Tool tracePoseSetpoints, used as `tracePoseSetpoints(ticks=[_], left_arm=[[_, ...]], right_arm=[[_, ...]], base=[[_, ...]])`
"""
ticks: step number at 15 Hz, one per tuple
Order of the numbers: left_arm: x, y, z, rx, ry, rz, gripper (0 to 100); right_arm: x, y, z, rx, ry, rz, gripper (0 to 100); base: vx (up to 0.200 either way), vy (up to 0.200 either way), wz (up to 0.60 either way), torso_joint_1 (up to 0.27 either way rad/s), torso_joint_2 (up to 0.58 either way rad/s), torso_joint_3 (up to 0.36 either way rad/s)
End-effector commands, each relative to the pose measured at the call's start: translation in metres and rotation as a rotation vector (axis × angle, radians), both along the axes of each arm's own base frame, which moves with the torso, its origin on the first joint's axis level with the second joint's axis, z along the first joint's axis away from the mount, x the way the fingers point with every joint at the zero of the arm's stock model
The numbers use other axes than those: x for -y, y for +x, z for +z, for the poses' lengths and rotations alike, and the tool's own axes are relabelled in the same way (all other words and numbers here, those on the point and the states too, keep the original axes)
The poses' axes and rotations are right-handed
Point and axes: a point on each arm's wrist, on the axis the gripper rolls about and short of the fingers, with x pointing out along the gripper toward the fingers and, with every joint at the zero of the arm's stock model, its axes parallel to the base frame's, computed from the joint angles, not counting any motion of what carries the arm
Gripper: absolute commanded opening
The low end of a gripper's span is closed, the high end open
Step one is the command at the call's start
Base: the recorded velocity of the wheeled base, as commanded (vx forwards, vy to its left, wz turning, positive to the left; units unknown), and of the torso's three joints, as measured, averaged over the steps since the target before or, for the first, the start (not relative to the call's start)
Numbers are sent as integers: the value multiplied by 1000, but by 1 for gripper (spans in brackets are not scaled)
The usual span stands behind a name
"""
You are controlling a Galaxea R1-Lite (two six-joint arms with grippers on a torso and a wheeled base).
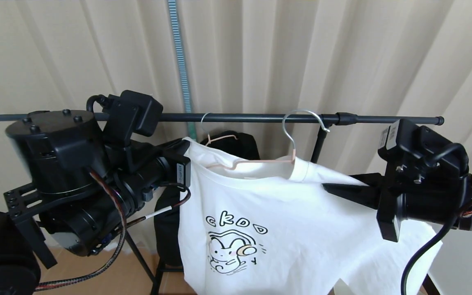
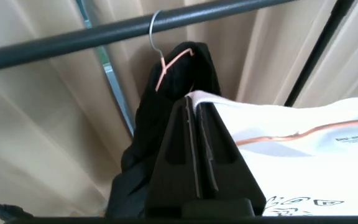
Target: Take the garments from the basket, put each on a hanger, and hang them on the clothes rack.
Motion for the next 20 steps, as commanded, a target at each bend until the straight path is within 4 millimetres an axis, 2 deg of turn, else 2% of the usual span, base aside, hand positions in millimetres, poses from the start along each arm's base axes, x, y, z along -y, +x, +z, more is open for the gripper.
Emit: tracePoseSetpoints(ticks=[1,3,7,11,12,13,14,16,20], left_arm=[[-1,-5,7,23,-12,-9,0],[1,-9,15,61,13,-1,0],[5,-15,19,64,46,-28,0],[12,-22,31,58,50,-68,0],[13,-22,30,54,52,-68,0],[15,-22,28,49,57,-76,0],[16,-22,28,49,57,-78,0],[21,-20,26,43,60,-87,0],[25,-25,26,34,40,-111,0]], right_arm=[[0,1,2,3,13,-4,0],[-1,2,8,3,73,-26,0],[-7,0,14,-29,138,-32,0],[4,-34,16,-23,182,-36,0],[8,-39,13,-27,179,-35,0],[13,-55,5,-37,176,-9,0],[14,-58,1,-45,168,-1,0],[12,-56,0,-29,180,4,0],[-2,-39,-17,-42,173,6,0]], base=[[0,0,0,0,0,0],[0,0,0,0,0,0],[0,0,0,0,0,0],[0,0,0,0,0,0],[0,0,0,0,0,0],[0,0,0,0,0,0],[0,0,0,0,0,0],[0,0,0,0,0,0],[0,0,0,0,0,0]])
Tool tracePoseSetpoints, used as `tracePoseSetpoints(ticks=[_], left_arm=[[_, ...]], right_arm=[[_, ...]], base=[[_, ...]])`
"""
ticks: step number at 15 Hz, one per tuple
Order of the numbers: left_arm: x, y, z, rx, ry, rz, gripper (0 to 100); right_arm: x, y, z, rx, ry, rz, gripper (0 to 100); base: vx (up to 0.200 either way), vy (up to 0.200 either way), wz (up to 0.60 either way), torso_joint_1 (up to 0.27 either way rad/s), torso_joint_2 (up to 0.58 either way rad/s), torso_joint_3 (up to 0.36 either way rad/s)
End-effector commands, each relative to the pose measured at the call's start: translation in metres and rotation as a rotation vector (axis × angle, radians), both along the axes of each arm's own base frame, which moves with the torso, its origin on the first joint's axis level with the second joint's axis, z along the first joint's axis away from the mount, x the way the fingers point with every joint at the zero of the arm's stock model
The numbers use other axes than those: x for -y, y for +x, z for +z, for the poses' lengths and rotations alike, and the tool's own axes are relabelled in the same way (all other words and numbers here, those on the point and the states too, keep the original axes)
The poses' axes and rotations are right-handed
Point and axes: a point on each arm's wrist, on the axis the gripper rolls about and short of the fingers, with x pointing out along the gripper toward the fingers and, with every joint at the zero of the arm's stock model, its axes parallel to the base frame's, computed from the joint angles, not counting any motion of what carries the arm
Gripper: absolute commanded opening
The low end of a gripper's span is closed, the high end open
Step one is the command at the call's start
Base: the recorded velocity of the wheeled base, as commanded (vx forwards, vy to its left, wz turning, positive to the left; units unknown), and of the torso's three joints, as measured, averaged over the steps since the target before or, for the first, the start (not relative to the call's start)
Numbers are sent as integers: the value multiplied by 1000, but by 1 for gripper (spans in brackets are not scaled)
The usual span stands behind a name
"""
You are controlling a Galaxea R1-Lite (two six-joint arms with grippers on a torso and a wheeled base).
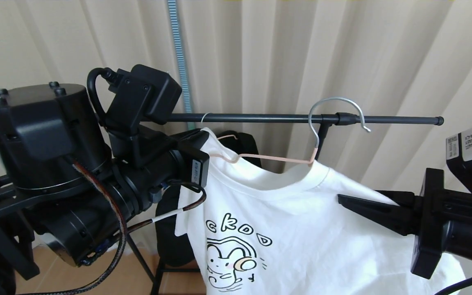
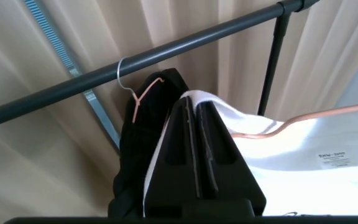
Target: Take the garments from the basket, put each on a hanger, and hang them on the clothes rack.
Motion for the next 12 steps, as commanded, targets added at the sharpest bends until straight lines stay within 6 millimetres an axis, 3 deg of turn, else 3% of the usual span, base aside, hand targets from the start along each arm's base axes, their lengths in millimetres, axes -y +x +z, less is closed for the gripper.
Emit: tracePoseSetpoints(ticks=[1,12], left_arm=[[1,0,-2,-5,1,-3,0],[4,-10,20,14,-118,-149,0]], right_arm=[[-10,8,-12,-32,-23,14,0],[-45,34,-49,-23,36,-13,0]], base=[[0,0,0,0,0,0],[0,0,0,0,0,0]])
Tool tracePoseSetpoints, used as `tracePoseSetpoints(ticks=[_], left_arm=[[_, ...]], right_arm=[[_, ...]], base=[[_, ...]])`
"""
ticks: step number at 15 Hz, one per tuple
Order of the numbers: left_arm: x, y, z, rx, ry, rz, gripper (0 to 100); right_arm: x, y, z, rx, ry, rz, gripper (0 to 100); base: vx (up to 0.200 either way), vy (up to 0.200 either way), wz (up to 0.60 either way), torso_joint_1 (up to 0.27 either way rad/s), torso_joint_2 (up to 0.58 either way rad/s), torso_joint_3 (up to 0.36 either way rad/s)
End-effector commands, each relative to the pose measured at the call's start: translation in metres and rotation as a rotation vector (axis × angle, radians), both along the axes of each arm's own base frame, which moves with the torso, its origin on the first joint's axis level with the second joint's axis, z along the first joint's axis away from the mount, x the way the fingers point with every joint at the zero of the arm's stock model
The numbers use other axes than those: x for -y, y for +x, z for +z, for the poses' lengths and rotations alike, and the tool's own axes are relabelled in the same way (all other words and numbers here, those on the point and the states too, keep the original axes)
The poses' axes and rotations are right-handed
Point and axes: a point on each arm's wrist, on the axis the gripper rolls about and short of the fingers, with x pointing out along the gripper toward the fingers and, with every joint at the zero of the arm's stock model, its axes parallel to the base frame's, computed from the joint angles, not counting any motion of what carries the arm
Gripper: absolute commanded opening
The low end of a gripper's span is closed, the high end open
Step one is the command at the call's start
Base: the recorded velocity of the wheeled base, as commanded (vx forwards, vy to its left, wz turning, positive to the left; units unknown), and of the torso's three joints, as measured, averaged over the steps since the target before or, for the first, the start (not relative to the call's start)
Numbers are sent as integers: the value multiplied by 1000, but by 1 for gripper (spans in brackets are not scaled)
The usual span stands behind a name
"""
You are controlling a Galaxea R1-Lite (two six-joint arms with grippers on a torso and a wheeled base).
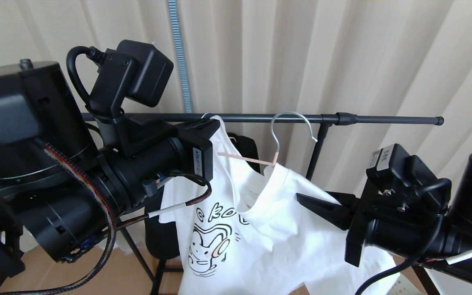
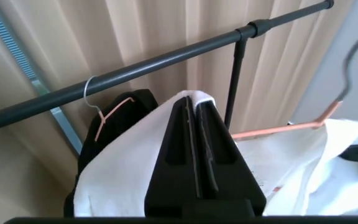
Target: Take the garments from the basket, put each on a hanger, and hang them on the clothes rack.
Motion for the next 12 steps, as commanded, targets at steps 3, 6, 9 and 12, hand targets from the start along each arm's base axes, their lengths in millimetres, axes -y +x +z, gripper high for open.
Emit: tracePoseSetpoints(ticks=[3,6,9,12], left_arm=[[0,-6,8,15,-29,-36,0],[2,-12,11,9,-55,-88,0],[3,-18,9,-10,-63,-118,0],[2,-16,0,-32,-39,-108,0]], right_arm=[[-17,9,-16,-36,14,-47,0],[-23,13,-19,-44,61,-72,0],[-21,11,-14,-30,74,-72,0],[-11,1,4,23,128,-66,0]], base=[[0,0,0,0,0,0],[0,0,0,0,0,0],[0,0,0,0,0,0],[0,0,0,0,0,0]])
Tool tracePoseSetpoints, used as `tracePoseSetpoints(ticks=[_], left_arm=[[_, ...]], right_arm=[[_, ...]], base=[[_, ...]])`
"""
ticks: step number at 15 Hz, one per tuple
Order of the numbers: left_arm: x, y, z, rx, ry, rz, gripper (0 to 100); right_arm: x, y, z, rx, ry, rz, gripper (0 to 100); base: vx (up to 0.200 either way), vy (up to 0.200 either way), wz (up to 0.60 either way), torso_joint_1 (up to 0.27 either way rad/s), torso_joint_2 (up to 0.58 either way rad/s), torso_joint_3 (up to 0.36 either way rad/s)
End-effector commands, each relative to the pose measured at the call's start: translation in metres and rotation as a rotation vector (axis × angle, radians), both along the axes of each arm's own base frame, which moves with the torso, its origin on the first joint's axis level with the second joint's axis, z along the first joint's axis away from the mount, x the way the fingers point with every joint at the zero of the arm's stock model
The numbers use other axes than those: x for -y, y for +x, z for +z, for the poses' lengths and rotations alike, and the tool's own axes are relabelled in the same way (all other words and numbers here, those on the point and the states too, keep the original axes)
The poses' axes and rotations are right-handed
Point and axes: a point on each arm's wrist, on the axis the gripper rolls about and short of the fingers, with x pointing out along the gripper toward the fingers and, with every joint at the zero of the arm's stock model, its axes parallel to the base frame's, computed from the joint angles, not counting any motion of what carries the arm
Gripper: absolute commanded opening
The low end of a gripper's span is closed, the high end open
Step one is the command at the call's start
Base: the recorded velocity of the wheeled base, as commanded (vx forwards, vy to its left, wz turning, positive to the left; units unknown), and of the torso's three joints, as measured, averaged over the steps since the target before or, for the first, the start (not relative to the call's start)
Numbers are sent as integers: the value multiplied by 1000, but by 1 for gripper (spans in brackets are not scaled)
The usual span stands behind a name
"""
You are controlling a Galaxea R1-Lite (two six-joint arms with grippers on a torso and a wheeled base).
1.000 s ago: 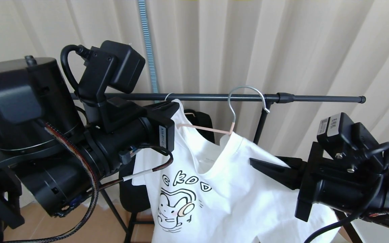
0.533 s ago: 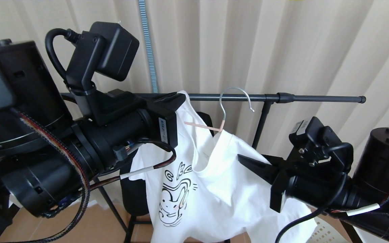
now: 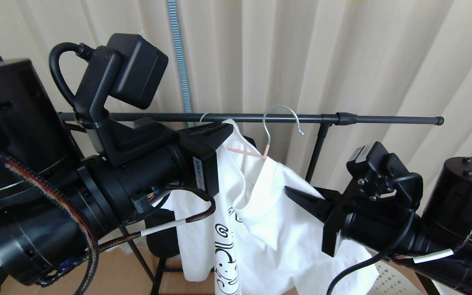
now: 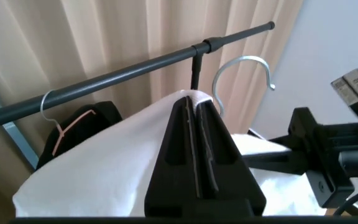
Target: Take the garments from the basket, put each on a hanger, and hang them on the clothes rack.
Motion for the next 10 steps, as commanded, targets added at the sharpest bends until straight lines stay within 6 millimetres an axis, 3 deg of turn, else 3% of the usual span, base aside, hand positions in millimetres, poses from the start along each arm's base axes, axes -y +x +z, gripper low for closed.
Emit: tracePoseSetpoints(ticks=[1,10], left_arm=[[0,2,-3,-8,7,8,0],[1,4,-12,-47,7,8,0]], right_arm=[[8,-9,15,45,40,4,0],[6,-21,22,66,69,44,0]], base=[[0,0,0,0,0,0],[0,0,0,0,0,0]])
